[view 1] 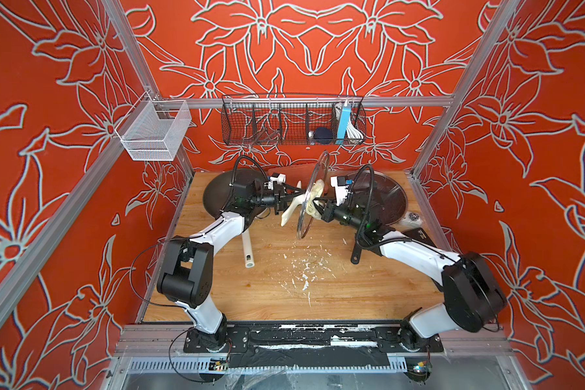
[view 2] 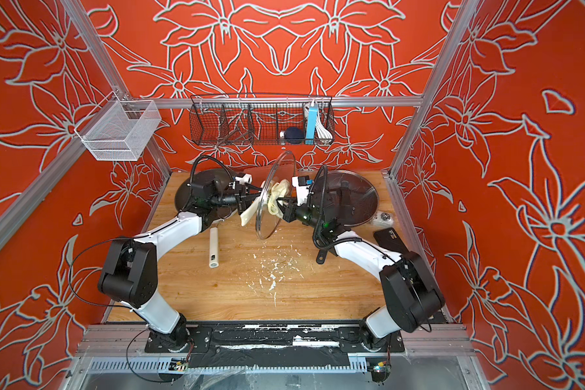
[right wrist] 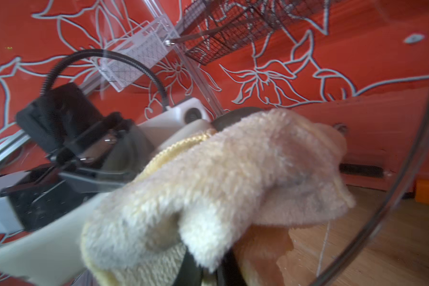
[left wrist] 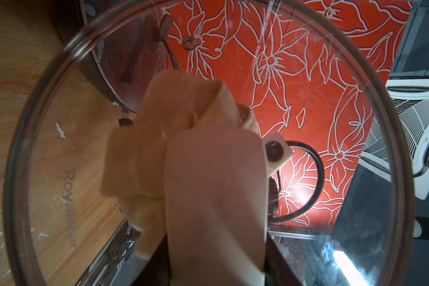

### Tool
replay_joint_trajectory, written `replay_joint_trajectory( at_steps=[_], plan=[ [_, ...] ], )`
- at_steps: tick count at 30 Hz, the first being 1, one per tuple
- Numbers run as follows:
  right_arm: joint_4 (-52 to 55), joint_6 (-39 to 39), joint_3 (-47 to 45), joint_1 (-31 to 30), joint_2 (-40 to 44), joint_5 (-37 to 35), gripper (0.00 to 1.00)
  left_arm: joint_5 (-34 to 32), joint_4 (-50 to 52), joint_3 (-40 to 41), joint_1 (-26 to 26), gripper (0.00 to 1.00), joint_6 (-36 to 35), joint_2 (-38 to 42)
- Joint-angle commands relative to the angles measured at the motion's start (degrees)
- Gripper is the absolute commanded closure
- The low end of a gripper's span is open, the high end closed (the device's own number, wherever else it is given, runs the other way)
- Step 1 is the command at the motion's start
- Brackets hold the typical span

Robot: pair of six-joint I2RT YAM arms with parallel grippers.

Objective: Wipe the pot lid with a cloth
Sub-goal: Wipe the pot lid.

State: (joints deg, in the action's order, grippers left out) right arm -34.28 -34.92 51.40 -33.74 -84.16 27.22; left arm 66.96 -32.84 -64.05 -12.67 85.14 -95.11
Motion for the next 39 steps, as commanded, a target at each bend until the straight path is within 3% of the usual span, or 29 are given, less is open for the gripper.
replay_joint_trajectory(
  at_steps=[1, 7, 13, 16, 20, 31, 39],
  plan=[
    [-2.38, 0.00, -1.81, -0.90, 1.16, -0.07, 1.00, 2.22, -11.91, -2.41, -0.07, 1.00, 1.13, 2.83],
    [-2.11, -0.89, -3.50, -0.37, -4.15, -6.47, 1.00, 2.04, -13.33, -2.48, -0.07, 1.00, 2.66, 2.74],
    [-2.81, -2.43, -3.79, 0.97, -10.11, -7.62, 1.00, 1.86, -14.80, -2.65, -0.05, 1.00, 3.98, 2.99],
    [-4.45, -3.10, -4.54, 1.04, -10.40, -4.79, 1.00, 1.63, -14.17, -3.13, -0.04, 1.00, 3.29, 2.69],
    [-6.87, -3.00, -6.36, -0.39, -6.30, -0.13, 1.00, 0.62, -12.26, -3.38, 0.26, 1.00, 1.54, 2.12],
    [2.71, 3.81, -7.49, -7.36, 12.64, 1.17, 1.00, -3.40, -6.38, -5.04, 0.98, 1.00, -3.58, 1.90],
    [6.63, 5.15, -7.70, -8.17, 14.53, -4.92, 1.00, -3.75, -8.75, -4.06, 0.98, 1.00, -1.08, 1.00]
  ],
)
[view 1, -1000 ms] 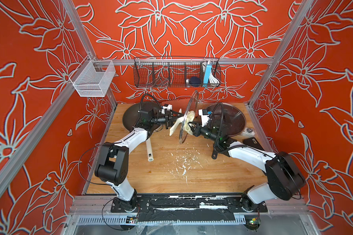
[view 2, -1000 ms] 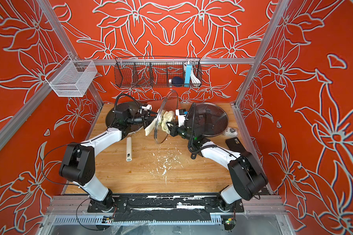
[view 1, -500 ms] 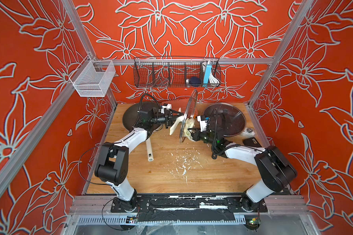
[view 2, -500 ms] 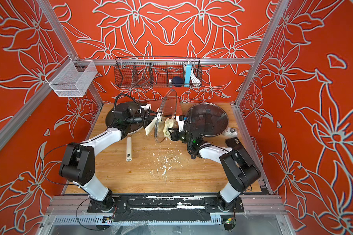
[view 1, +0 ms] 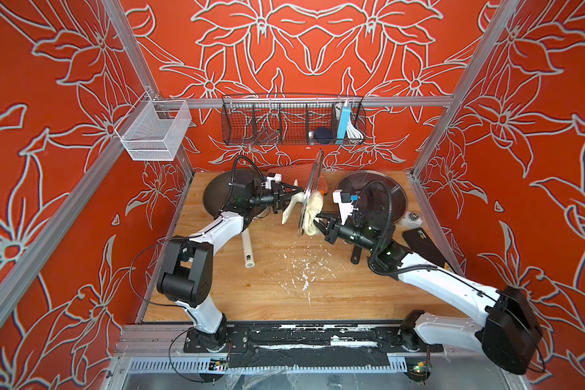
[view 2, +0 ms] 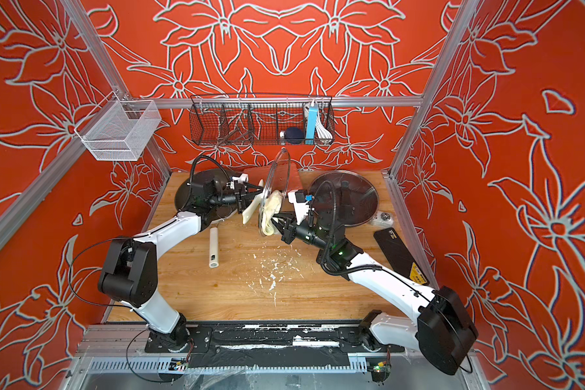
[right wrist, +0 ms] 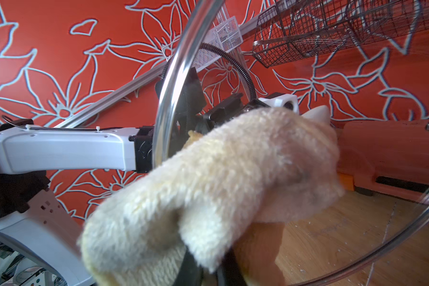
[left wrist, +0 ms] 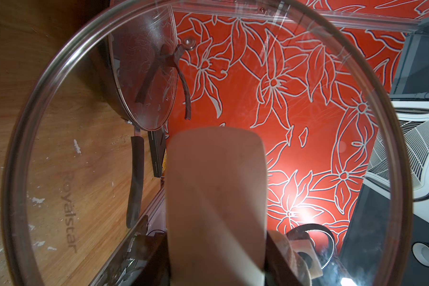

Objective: Wipe the pot lid with a cloth
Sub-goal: Wipe the pot lid.

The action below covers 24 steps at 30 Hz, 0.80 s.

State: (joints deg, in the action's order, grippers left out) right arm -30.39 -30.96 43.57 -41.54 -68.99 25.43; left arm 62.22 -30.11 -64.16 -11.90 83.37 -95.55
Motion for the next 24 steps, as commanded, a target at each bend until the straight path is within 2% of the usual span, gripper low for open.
replay_joint_trajectory(
  at_steps=[1, 8, 13, 18, 24],
  plan=[
    [2.67, 1.30, -0.45, -0.38, -1.32, -4.11, 1.00, 1.04, -12.22, -3.95, 0.15, 1.00, 1.56, 1.29],
    [-0.25, 0.97, -3.64, -0.04, -8.70, -10.21, 1.00, 1.22, -17.08, -3.87, 0.12, 1.00, 6.54, 1.11],
    [-0.46, 0.38, -2.87, 1.10, -12.87, -10.48, 1.00, 1.30, -17.11, -3.60, 0.12, 1.00, 6.40, 2.01],
    [-1.04, 0.35, -0.98, 0.64, -11.09, -5.14, 1.00, 1.42, -14.41, -3.35, 0.12, 1.00, 3.82, 2.10],
    [3.42, 3.50, 2.61, -0.69, -3.42, -3.05, 1.00, 1.59, -15.00, -3.08, 0.14, 1.00, 4.25, 1.67]
  ],
)
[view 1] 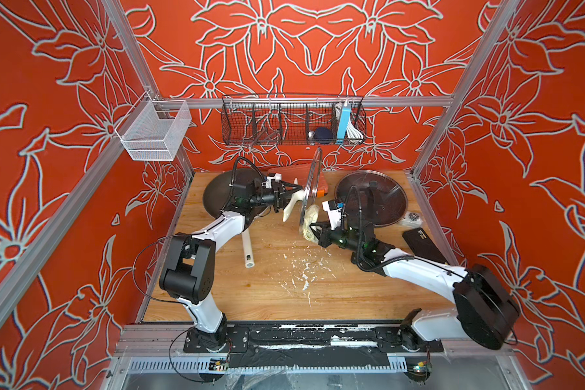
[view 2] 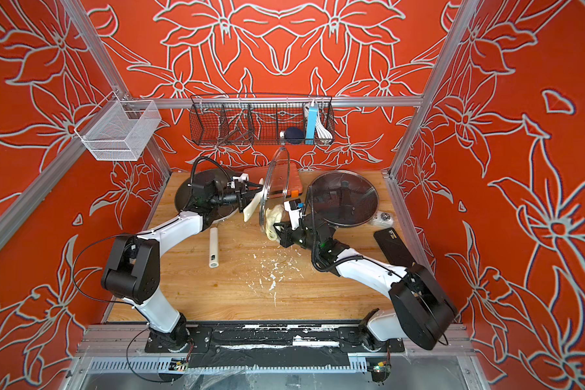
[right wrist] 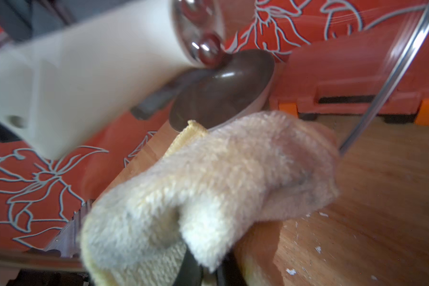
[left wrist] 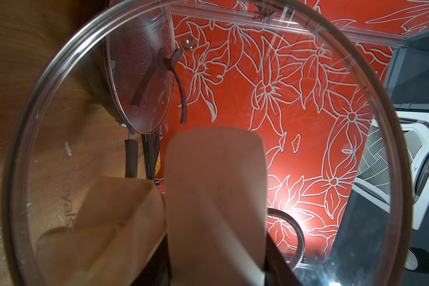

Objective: Wipe the pot lid with a cloth
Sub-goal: Wipe the pot lid.

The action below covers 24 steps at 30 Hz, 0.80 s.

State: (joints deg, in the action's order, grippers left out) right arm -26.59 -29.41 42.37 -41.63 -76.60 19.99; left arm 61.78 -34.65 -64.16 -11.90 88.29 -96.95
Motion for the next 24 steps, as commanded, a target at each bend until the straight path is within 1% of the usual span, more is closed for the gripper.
replay_joint_trajectory(
  at_steps=[1, 6, 11, 15, 19, 24],
  plan=[
    [0.17, 2.37, 4.91, -0.69, 5.26, 2.59, 1.00, 2.03, -10.57, -2.94, 0.12, 1.00, -0.82, 3.08],
    [5.97, 5.43, 13.18, -0.63, 7.14, 0.66, 1.00, 2.03, -9.82, -2.64, 0.13, 1.00, -1.54, 3.00],
    [10.23, 6.81, 19.03, -0.13, 4.92, -3.92, 1.00, 2.12, -10.01, -2.55, 0.17, 1.00, -1.37, 3.07],
    [7.73, 5.64, 15.93, 0.49, 2.84, -5.83, 1.00, 2.21, -10.08, -2.60, 0.19, 1.00, -1.28, 3.08],
    [2.35, 2.27, 8.93, 1.43, 0.15, -7.37, 1.00, 2.27, -9.83, -2.98, 0.12, 1.00, -1.30, 2.95],
    [-2.28, -1.00, 3.89, 2.72, -4.86, -7.13, 1.00, 2.23, -9.91, -3.08, 0.12, 1.00, -1.27, 3.08]
  ],
)
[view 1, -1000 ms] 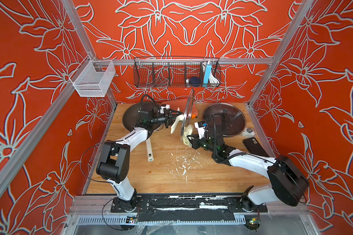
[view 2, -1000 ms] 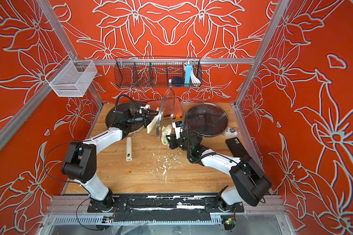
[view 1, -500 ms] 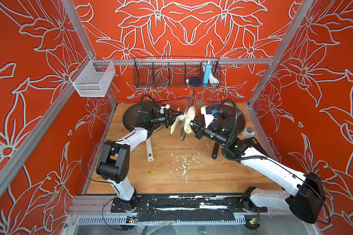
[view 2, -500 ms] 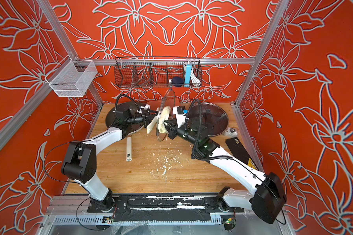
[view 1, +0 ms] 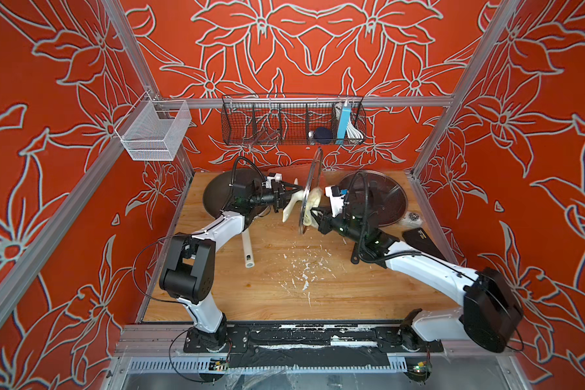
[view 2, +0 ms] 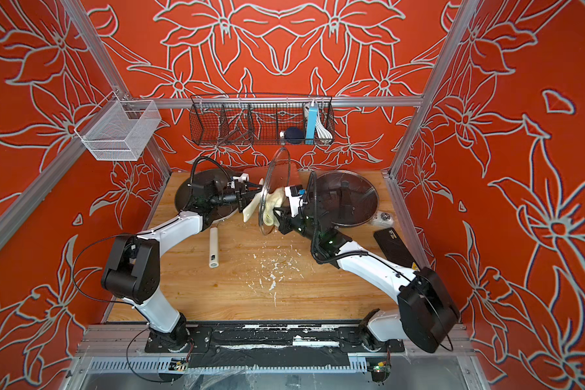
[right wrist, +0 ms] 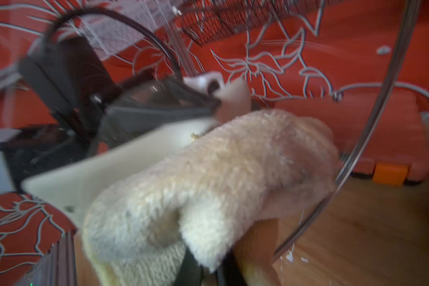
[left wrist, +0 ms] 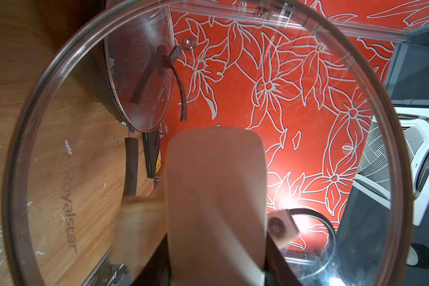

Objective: Wipe the pot lid with a cloth
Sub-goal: Wipe the pot lid.

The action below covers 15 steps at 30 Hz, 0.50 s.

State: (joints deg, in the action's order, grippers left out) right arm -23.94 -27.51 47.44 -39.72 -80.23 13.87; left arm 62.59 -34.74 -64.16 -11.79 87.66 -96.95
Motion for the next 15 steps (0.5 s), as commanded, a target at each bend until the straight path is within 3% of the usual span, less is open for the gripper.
replay_joint_trajectory(
  at_steps=[1, 8, 15],
  plan=[
    [-5.61, -3.45, -1.40, 1.08, -1.97, -0.47, 1.00, 1.44, -9.82, -3.08, 0.04, 1.00, -0.65, 3.08],
    [-2.80, -1.41, 3.90, 1.45, 0.61, 3.98, 1.00, 1.32, -8.11, -2.99, 0.01, 1.00, -2.29, 2.92],
    [2.77, 2.73, 12.23, 2.05, 4.90, 2.18, 1.00, 1.31, -7.42, -2.29, 0.02, 1.00, -3.27, 3.16]
  ],
)
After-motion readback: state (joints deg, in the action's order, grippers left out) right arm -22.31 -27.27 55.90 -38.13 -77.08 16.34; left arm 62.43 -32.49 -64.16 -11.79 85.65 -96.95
